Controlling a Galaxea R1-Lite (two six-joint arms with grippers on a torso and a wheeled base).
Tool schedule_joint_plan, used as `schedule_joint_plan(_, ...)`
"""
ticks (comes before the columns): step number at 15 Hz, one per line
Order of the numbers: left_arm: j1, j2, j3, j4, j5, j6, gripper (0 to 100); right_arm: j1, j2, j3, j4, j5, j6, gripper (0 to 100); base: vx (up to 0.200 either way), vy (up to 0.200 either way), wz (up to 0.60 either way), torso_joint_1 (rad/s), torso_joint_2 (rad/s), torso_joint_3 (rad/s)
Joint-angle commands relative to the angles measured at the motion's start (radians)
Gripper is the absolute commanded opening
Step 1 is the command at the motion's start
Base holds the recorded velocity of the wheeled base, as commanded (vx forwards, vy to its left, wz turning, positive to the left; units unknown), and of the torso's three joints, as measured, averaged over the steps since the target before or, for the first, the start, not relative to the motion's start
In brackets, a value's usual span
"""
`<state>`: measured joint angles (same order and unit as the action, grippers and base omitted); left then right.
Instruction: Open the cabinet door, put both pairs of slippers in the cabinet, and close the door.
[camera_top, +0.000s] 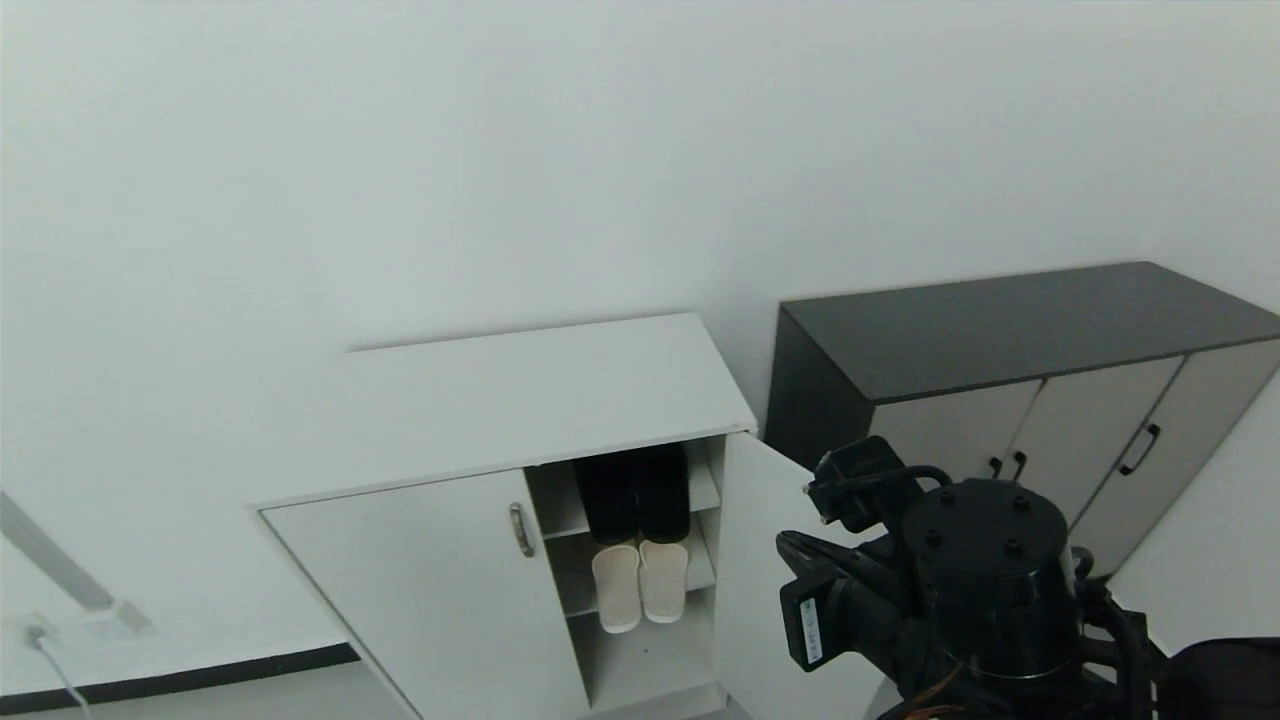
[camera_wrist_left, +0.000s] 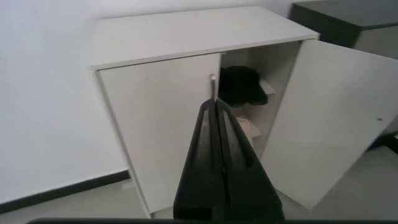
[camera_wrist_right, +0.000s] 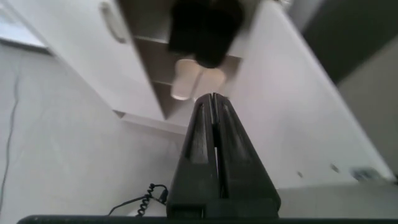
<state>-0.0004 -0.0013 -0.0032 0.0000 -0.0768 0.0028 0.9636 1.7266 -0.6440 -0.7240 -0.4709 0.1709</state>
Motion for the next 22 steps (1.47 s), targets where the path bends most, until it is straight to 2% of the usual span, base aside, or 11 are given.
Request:
schedule_joint_plan(1,0.000,0.001,0.000,0.000,0.000,0.000,0,-0.008,0.002,0.000,0.000,0.000,-0.001,0,0.000,0.000,0.00,0.000,0.00,0.000)
schedule_joint_plan(16,0.000,0.001,0.000,0.000,0.000,0.002,0,-0.016,0.018,0.000,-0.006,0.000,-0.011,0,0.000,0.000,0.00,0.000,0.00,0.000)
schedule_joint_plan(22,0.000,0.001,0.000,0.000,-0.001,0.002,0,-0.023,0.021,0.000,-0.006,0.000,-0.011,0,-0.200,0.000,0.00,-0.001,0.00,-0.002)
